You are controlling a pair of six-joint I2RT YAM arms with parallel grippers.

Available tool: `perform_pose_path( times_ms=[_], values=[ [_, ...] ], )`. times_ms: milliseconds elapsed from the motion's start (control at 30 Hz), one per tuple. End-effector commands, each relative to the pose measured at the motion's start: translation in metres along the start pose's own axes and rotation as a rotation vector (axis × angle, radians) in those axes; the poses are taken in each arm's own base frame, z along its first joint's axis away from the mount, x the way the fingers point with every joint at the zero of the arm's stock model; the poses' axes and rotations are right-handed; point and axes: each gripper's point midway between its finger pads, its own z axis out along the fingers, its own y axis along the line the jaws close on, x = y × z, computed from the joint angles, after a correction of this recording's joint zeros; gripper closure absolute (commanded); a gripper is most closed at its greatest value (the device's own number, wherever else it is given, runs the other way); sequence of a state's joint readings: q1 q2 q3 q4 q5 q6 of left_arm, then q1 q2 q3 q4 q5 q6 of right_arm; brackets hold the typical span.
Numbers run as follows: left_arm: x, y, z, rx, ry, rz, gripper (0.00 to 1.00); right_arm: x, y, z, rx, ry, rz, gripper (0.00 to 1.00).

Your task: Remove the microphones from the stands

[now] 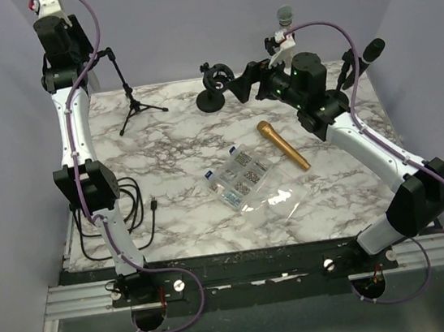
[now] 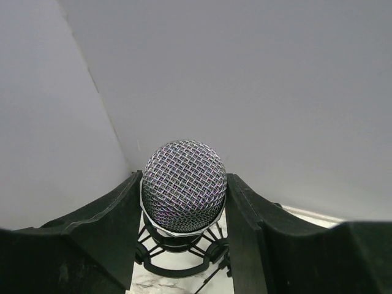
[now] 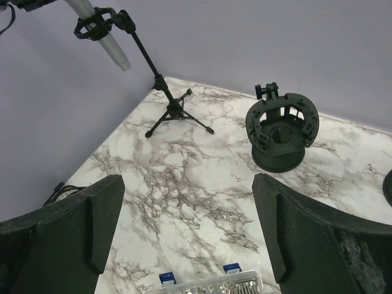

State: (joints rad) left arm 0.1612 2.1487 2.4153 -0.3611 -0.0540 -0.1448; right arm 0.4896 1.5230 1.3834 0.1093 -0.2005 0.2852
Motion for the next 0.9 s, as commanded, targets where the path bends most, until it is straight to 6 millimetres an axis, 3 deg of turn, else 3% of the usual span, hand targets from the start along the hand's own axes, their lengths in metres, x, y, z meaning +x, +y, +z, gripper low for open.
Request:
perform_pose_path(
  times_ms=[0,167,367,600,733,867],
  values=[
    [-0.091,-0.009,-0.050,-0.007,-0.184,0.012,0.97,0.005,-0.002,-0.011,0.028,0.021,0.004,0.06],
    [-0.132,-0.016,-0.081,0.012,-0.265,0.012,1.00,0.013,-0.006,-0.014,0.047,0.039,0.013,0.06],
    [-0.166,-0.021,-0.116,0.015,-0.334,0.012,1.00,0.023,-0.006,-0.016,0.052,0.065,0.041,0.07],
    [-0.213,-0.027,-0.173,0.029,-0.434,0.000,1.00,0.031,-0.007,-0.018,0.057,0.094,0.067,0.07],
    [-0.215,-0.037,-0.203,0.055,-0.413,-0.029,1.00,0.032,-0.005,-0.021,0.057,0.102,0.079,0.07],
    [-0.185,-0.050,-0.224,0.127,-0.270,-0.144,1.00,0.032,-0.004,-0.027,0.064,0.114,0.089,0.07]
  ],
)
